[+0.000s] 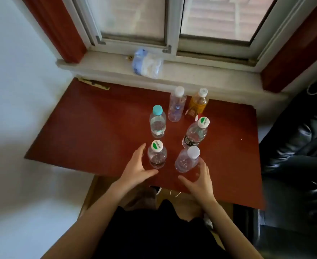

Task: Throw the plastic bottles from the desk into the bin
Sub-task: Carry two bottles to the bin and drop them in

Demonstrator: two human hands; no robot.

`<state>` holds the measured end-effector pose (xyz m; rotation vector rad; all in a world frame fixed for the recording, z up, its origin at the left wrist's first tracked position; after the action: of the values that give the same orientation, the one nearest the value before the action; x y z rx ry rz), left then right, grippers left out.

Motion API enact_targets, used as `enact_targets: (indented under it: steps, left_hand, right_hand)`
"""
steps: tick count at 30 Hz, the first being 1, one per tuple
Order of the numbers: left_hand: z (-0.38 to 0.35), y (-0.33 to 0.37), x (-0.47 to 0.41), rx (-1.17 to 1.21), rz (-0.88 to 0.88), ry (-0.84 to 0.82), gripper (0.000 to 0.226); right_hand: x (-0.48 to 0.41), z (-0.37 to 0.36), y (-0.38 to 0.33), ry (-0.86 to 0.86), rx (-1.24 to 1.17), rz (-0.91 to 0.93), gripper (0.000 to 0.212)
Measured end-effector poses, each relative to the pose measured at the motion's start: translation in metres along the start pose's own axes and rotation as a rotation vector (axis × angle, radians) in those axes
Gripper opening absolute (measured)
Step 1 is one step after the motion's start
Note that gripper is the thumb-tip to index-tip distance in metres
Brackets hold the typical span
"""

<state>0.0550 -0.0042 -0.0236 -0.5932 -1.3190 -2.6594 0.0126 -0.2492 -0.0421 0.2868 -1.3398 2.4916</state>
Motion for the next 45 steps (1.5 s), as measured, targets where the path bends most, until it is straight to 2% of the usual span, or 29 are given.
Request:
enact_targets:
  steps: [3,8,11,17,22,24,28,32,35,40,45]
  left_hand:
    - [0.002,0.004,-0.021,-0.023,-0.111,-0.089,0.104]
    - [0.006,0.010,-0.042,-0.039,-0.207,-0.175,0.074]
    - [0.009,0.015,-0.052,-0.045,-0.251,-0.254,0.069]
    - [0.016,0.039,-0.064,-0.054,-0.354,-0.418,0.077]
    - [-0.002,0.088,-0.054,-0.134,-0.526,-0.564,0.066]
    - [-0.020,0.109,-0.041,-0.159,-0.623,-0.636,0.065]
    - [-0.076,0.140,0.000,-0.229,-0.767,-0.832,0.063]
    - [-0.135,0.142,0.062,-0.337,-0.809,-1.068,0.060]
    - [-0.176,0.123,0.120,-0.448,-0.821,-1.217,0.056]
    - [-0.237,0.084,0.220,-0.595,-0.843,-1.356,0.050]
    - [-0.288,0.058,0.310,-0.701,-0.908,-1.466,0.049]
  right_hand:
    - [-0.009,-0.007,-0.006,0.036,-0.051,-0.054,0.092]
    - [-0.009,-0.010,-0.019,0.181,-0.194,-0.172,0.054]
    - [-0.003,-0.013,-0.024,0.265,-0.266,-0.224,0.044]
    - [0.026,-0.001,-0.043,0.484,-0.365,-0.212,0.050]
    - [0.082,0.023,-0.037,0.681,-0.419,-0.238,0.051]
    - [0.114,0.030,-0.024,0.782,-0.417,-0.277,0.058]
    - [0.196,0.031,0.005,0.987,-0.406,-0.403,0.072]
    - [0.293,0.003,0.037,1.159,-0.545,-0.530,0.050]
    - [0.375,-0.039,0.063,1.282,-0.642,-0.676,0.049]
    - [0.500,-0.119,0.094,1.532,-0.813,-0.902,0.043]
    - [0.580,-0.162,0.109,1.704,-0.956,-0.984,0.035]
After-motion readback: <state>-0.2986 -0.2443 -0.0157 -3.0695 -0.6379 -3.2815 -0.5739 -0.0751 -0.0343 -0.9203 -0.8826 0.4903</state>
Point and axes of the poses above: each hand's wrist, its own x-axis away from the middle knuckle, its own z-axis out of the back of the hand, y = z × x, the point moved 6 cm from there along -x, towards the middle knuckle, and after that the axes turned 1 degree about -x, right-handed, at the moved point
